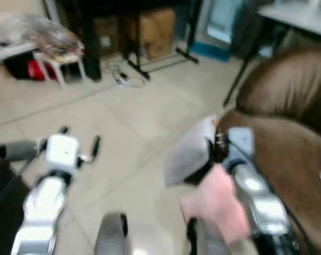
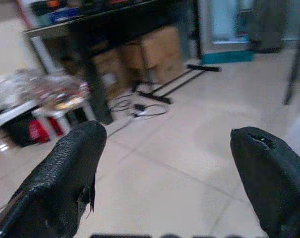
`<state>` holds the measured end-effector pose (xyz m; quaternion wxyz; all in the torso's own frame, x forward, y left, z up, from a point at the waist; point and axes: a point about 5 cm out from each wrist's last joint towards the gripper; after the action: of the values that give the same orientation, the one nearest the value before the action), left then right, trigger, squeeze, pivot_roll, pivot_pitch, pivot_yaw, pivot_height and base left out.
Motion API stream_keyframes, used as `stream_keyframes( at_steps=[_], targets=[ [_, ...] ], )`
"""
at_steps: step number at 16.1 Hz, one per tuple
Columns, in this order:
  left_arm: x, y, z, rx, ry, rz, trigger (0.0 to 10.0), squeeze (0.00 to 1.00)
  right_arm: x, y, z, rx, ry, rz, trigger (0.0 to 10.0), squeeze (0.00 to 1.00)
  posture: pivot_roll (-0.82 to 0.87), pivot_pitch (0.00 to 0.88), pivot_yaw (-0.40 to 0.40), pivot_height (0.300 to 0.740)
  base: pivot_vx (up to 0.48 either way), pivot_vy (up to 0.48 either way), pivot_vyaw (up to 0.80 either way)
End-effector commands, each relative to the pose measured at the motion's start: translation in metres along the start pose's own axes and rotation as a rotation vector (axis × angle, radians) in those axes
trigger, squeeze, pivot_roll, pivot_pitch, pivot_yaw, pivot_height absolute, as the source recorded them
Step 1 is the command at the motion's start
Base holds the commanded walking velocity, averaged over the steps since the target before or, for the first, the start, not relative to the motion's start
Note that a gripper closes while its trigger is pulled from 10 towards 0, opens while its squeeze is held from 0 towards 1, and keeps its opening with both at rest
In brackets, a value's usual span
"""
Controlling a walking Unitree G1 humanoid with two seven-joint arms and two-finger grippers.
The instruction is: Move the pillow to the sofa from floor
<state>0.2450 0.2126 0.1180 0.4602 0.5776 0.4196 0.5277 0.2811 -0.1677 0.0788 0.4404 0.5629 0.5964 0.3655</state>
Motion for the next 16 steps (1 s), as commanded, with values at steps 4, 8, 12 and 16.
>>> stream_keyframes(
  at_steps=[4, 8, 12, 16],
  targets=[
    [0.005, 0.001, -0.001, -0.001, 0.022, 0.043, 10.0, 0.00, 0.002, 0.005, 0.002, -0.022, 0.021, -0.004, 10.0, 0.00, 0.02, 0.000, -0.078, 0.595, 0.064, 0.000, 0.00],
    [0.003, 0.002, -0.001, 0.001, -0.001, 0.054, 10.0, 0.00, 0.001, 0.001, 0.005, -0.009, 0.031, 0.015, 10.0, 0.00, 0.03, 0.000, -0.080, 0.565, 0.000, 0.000, 0.00],
    [-0.007, -0.004, 0.005, 0.045, -0.180, 0.053, 10.0, 0.00, -0.004, -0.004, 0.020, 0.013, 0.027, 0.019, 10.0, 0.00, 0.03, 0.000, -0.064, 0.520, 0.000, 0.000, 0.00],
    [-0.021, 0.001, 0.017, 0.041, -0.318, 0.074, 10.0, 0.00, -0.019, -0.022, 0.035, 0.115, -0.007, -0.036, 10.0, 0.00, 0.03, 0.000, -0.046, 0.490, 0.000, 0.000, 0.00]
  ],
)
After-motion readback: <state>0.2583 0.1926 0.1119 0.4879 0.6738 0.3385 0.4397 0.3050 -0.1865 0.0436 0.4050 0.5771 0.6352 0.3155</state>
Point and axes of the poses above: a point about 5 cm out from each wrist's last joint towards the gripper, its own z axis pointing out of the wrist towards the gripper, its own y axis along the axis of the wrist's last joint, x = y × z, and after that the axes turned 3 degrees about -z, right-handed
